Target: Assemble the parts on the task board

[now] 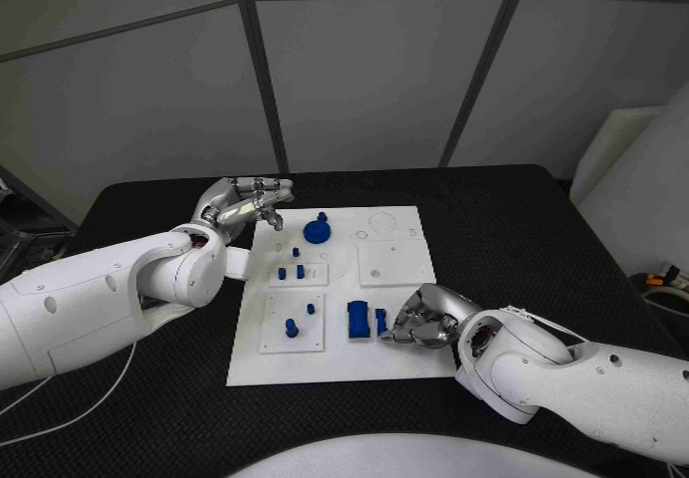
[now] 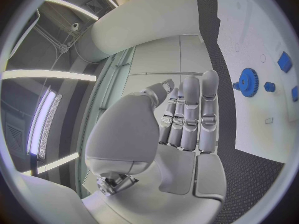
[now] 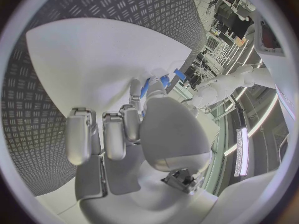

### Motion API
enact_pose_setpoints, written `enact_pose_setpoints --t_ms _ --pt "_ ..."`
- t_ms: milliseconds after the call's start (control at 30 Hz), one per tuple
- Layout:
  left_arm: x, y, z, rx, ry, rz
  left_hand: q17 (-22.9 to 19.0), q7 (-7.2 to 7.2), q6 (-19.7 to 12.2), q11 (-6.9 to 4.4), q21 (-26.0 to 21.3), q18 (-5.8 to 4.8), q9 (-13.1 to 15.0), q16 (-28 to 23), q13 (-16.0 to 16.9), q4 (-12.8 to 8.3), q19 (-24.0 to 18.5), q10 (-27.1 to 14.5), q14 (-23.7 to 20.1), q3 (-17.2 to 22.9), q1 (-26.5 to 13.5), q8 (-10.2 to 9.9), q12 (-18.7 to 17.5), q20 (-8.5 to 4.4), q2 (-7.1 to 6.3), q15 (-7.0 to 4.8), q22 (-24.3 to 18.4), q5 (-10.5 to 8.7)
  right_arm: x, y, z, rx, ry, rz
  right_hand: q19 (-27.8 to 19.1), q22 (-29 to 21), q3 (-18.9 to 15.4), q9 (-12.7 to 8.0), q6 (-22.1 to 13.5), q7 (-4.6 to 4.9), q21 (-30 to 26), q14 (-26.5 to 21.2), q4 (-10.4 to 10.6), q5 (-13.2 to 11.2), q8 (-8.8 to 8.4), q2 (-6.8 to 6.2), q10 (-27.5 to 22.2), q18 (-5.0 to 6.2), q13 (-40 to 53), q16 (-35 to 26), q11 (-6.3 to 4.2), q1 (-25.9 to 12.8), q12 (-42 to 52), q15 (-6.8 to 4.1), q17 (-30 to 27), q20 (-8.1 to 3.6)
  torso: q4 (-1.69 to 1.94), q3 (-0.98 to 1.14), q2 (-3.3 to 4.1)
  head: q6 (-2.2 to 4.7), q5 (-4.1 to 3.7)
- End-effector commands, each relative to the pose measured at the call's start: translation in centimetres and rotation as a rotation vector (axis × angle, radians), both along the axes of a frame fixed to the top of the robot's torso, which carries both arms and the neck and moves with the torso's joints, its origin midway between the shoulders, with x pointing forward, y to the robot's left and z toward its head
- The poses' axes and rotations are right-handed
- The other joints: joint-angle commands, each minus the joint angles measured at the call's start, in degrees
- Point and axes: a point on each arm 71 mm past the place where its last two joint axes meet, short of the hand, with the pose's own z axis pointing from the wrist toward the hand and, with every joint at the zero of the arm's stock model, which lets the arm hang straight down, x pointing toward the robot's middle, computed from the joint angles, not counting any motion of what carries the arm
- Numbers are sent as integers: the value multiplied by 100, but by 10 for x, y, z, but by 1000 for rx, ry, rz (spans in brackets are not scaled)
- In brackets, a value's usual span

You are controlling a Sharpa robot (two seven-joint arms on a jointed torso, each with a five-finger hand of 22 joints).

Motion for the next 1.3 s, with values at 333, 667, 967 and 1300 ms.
enact_pose_setpoints --t_ms 333,667,967,1300 --pt "0 -2 1 -7 -3 -12 -7 3 -49 -8 -31 -20 -10 7 -2 -1 -26 -52 -42 -43 -40 -29 28 -5 27 15 -6 -7 7 2 -4 -5 8 -4 40 894 7 6 4 -24 -13 489 -83 23 22 106 130 -19 162 -2 -62 220 -2 -43 932 -54 -6 3 -7 -17 22" --pt "0 -2 1 -7 -2 -12 -7 3 -49 -8 -31 -20 -10 7 -2 -1 -26 -52 -42 -43 -40 -29 28 -5 27 15 -6 -7 2 4 -4 3 44 33 3 857 -75 21 -22 -8 -53 482 -232 48 10 -54 115 -7 153 -22 -54 385 -27 -42 898 -60 -8 2 -10 -4 17" --pt "0 -2 1 -7 -1 -12 -7 3 -49 -8 -31 -20 -10 7 -2 -1 -26 -52 -42 -43 -40 -29 28 -5 27 15 -6 -7 -5 1 3 60 32 76 -129 721 -328 11 -127 76 -193 445 -78 112 -55 -294 43 35 57 -121 17 83 -193 13 733 -22 -8 -1 -13 30 4" --pt "1 -1 -2 -10 2 -6 -20 6 -62 -3 -69 -14 -10 13 -4 4 -35 -80 -50 -55 -53 -27 51 0 22 21 -31 -8 15 -21 12 287 84 112 -379 454 -232 -163 -715 320 -476 395 116 31 -452 -447 -93 118 -45 -259 229 51 -375 188 519 137 -14 -32 -104 112 -38"
